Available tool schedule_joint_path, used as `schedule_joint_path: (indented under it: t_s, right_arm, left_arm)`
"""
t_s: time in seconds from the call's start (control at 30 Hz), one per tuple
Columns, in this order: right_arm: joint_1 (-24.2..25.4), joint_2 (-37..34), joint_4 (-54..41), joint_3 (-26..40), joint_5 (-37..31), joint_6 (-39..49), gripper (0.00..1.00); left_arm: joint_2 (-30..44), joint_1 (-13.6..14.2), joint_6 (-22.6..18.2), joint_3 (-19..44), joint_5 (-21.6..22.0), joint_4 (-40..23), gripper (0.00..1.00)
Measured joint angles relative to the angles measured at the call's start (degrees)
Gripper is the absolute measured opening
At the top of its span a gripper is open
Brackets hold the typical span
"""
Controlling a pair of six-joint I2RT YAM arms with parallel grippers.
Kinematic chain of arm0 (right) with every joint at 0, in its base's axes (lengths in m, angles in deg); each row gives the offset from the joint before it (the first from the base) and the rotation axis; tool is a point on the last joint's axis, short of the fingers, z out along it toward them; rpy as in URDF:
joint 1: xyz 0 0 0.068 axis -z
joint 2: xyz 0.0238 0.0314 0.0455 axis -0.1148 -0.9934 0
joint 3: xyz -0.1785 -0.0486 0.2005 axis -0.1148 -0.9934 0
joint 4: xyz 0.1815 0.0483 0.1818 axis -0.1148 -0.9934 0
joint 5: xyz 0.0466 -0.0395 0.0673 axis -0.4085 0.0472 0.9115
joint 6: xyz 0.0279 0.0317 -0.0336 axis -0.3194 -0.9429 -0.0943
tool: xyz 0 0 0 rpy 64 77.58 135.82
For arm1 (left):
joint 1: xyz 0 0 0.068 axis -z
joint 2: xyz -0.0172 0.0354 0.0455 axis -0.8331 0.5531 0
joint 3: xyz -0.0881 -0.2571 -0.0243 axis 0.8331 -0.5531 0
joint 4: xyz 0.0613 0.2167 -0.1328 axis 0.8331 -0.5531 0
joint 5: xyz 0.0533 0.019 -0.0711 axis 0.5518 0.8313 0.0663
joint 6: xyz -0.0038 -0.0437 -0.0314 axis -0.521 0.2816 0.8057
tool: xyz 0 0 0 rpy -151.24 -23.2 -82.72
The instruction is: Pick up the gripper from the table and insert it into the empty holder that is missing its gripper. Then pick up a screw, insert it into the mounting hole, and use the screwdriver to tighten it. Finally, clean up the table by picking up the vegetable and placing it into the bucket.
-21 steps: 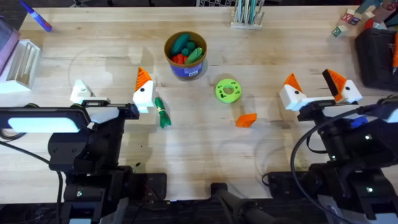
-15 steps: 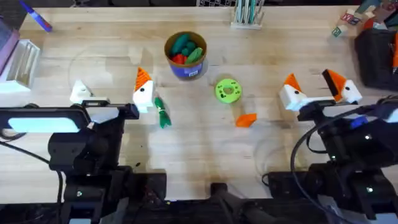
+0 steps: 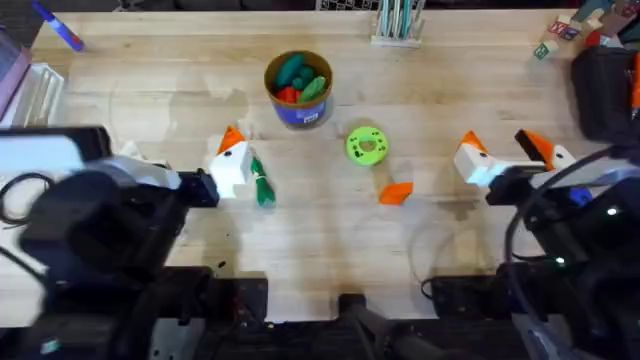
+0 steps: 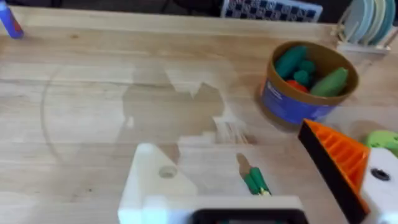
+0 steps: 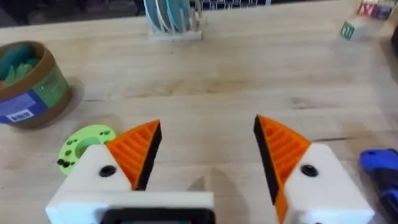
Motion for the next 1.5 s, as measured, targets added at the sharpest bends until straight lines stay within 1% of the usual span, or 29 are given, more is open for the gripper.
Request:
schedule_joint_path:
  t_s: [0.07,0.13,0.2,0.3,0.37,0.47,0.57,0.6,0.7,0.73,0.77,0.8,0.83,0.9,0.93,1.03,1.1,1.23,1.3,1.37,1.5]
  right_arm:
    - [0.0,-2.58,-6.46,5.52,0.0,-0.63,0.907]
    - [0.0,-5.51,-11.63,11.61,0.0,-0.62,0.905]
    - [0.0,-8.9,-16.61,18.17,0.0,-0.56,0.908]
    - [0.0,-13.95,-21.23,25.32,0.0,-0.08,0.908]
    - [0.0,-16.5,-22.49,27.63,0.0,0.58,0.908]
    - [0.0,-18.73,-22.94,28.43,0.0,1.92,0.908]
    - [0.0,-19.16,-23.37,28.43,0.0,3.18,0.907]
    - [0.0,-19.16,-23.37,28.43,0.0,3.39,0.908]
    - [0.0,-19.18,-23.39,28.43,0.0,3.97,0.908]
    - [0.0,-19.16,-23.4,28.43,0.0,4.1,0.907]
    - [0.0,-19.16,-23.41,28.43,-0.01,4.2,0.907]
    - [0.0,-19.16,-23.39,28.43,0.0,4.23,0.908]
    - [0.0,-19.16,-23.41,28.43,-0.01,4.36,0.907]
    - [0.0,-19.16,-23.41,28.43,0.0,4.4,0.907]
    - [0.0,-19.16,-23.41,28.43,0.0,4.41,0.907]
    - [0.0,-19.18,-23.41,28.43,0.0,4.42,0.907]
    - [0.0,-19.16,-23.41,28.43,0.0,4.42,0.908]
    - [0.0,-19.17,-23.41,28.43,0.0,4.42,0.908]
    - [0.0,-19.16,-23.41,28.43,0.0,4.45,0.908]
    - [0.0,-19.16,-23.43,28.43,-0.02,4.45,0.908]
    - [0.0,-19.16,-23.43,28.43,-0.02,4.58,0.908]
  left_arm:
    - [5.2,0.23,0.45,7.24,-2.27,-7.6,0.987]
    - [11.25,0.87,1.8,13.27,-4.03,-13.82,0.986]
    - [16.98,1.53,3.85,16.83,-5.24,-16.74,0.985]
    - [24.69,1.95,8.22,18.2,-7.55,-15.64,0.985]
    - [29.72,1.99,11.68,18.2,-8.83,-14.31,0.985]
    - [35.24,1.99,14.95,18.2,-9.97,-11.87,0.985]
    - [38.18,1.99,16.93,18.2,-11.06,-9.33,0.988]
    - [38.43,1.99,17.53,18.2,-11.41,-8.82,0.86]
    - [38.5,1.99,18.01,18.2,-11.52,-7.85,0.367]
    - [38.5,1.99,18.0,18.2,-11.51,-7.78,0.226]
    - [38.5,1.99,17.54,18.2,-11.49,-7.6,0.281]
    - [38.5,1.99,17.55,18.2,-11.52,-7.27,0.429]
    - [38.5,1.99,17.23,18.2,-11.54,-6.87,0.599]
    - [38.5,2.01,15.61,18.2,-12.08,-4.91,0.912]
    - [38.5,2.04,14.59,18.2,-12.9,-3.22,0.963]
    - [38.5,3.07,11.58,18.2,-16.84,5.69,0.988]
    - [38.5,3.87,10.3,18.2,-20.7,13.13,0.989]
    - [38.5,5.05,9.81,18.2,-26.35,23.9,0.986]
    - [38.44,5.2,10.38,18.22,-27.85,26.13,0.987]
    - [38.44,5.2,11.35,18.22,-28.72,26.5,0.988]
    - [38.44,5.1,12.19,18.22,-29.34,24.03,0.987]
